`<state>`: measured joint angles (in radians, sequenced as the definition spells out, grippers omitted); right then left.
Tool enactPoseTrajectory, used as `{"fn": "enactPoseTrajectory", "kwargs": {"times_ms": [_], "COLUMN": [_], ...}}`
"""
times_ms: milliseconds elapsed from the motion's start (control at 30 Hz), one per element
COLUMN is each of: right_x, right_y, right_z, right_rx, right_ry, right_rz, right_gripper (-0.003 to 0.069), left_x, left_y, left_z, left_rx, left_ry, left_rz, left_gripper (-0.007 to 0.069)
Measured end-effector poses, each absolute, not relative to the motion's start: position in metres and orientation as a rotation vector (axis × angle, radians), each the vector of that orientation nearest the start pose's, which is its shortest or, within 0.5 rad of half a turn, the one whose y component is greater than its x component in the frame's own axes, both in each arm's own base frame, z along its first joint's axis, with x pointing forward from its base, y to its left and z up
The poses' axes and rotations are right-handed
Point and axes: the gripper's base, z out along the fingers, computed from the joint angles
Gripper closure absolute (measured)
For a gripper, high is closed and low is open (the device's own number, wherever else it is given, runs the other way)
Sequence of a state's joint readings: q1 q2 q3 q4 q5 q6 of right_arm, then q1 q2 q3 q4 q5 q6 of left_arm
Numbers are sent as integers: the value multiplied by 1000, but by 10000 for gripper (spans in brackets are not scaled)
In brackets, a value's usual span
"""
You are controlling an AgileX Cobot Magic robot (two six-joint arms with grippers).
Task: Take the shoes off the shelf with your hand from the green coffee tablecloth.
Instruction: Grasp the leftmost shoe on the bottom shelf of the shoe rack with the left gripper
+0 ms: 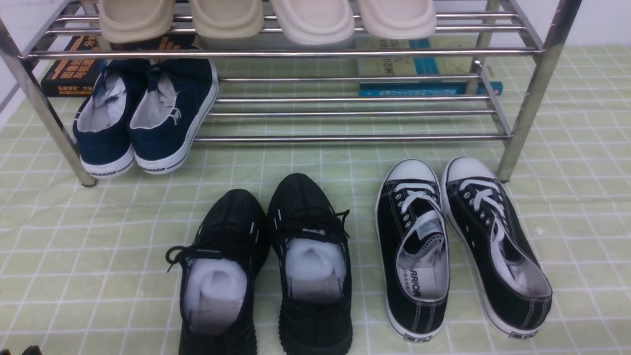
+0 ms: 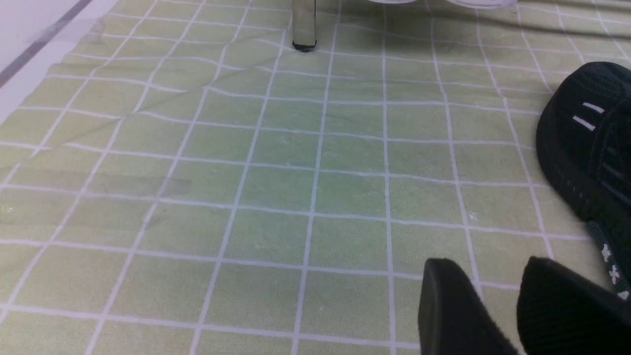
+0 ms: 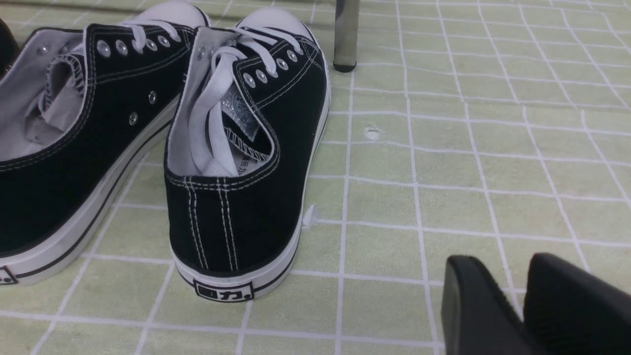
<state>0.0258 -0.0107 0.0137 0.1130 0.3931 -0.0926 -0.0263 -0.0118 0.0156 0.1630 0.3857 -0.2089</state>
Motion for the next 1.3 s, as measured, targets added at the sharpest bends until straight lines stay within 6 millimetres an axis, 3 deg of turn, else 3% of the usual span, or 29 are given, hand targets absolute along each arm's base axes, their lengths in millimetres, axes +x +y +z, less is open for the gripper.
{"fn": "enactPoseTrajectory", "kwargs": {"times_ms": [167, 300, 433, 600, 1000, 1067, 1100, 1133, 1200, 1267, 1300], "right_x": [52, 52, 52, 52, 52, 52, 52, 52, 52, 52, 52], "right_y": [5, 5, 5, 5, 5, 5, 5, 5, 5, 5, 5], "right_z": [174, 174, 174, 174, 174, 174, 174, 174, 174, 174, 174], "right_rx": [-43, -43, -43, -43, -43, -43, -43, -43, -43, -43, -43], "right_ry": [1877, 1877, 1877, 1877, 1877, 1877, 1877, 1877, 1877, 1877, 1877], "right_rz": [66, 66, 66, 66, 66, 66, 66, 66, 66, 66, 66], "right_gripper": [460, 455, 450, 445, 432, 431, 427, 426, 422, 421, 421], "left_x": [52, 53, 54, 54, 55, 53, 49, 49, 45, 48, 56], "left_y": [4, 1, -7, -11, -7, -7, -7, -7, -7, -8, -10], "left_z": [174, 175, 179, 183, 202, 216, 235, 235, 262, 274, 284], "left_rx": [-82, -205, -616, -885, -925, -863, -779, -774, -685, -668, -654], "left_ry": [1865, 1843, 1726, 1611, 1411, 1390, 1358, 1360, 1327, 1357, 1453], "left_rz": [-13, -156, -620, -914, -1026, -1005, -970, -965, -920, -901, -863], "left_gripper": [384, 384, 384, 384, 384, 384, 384, 384, 394, 413, 451]}}
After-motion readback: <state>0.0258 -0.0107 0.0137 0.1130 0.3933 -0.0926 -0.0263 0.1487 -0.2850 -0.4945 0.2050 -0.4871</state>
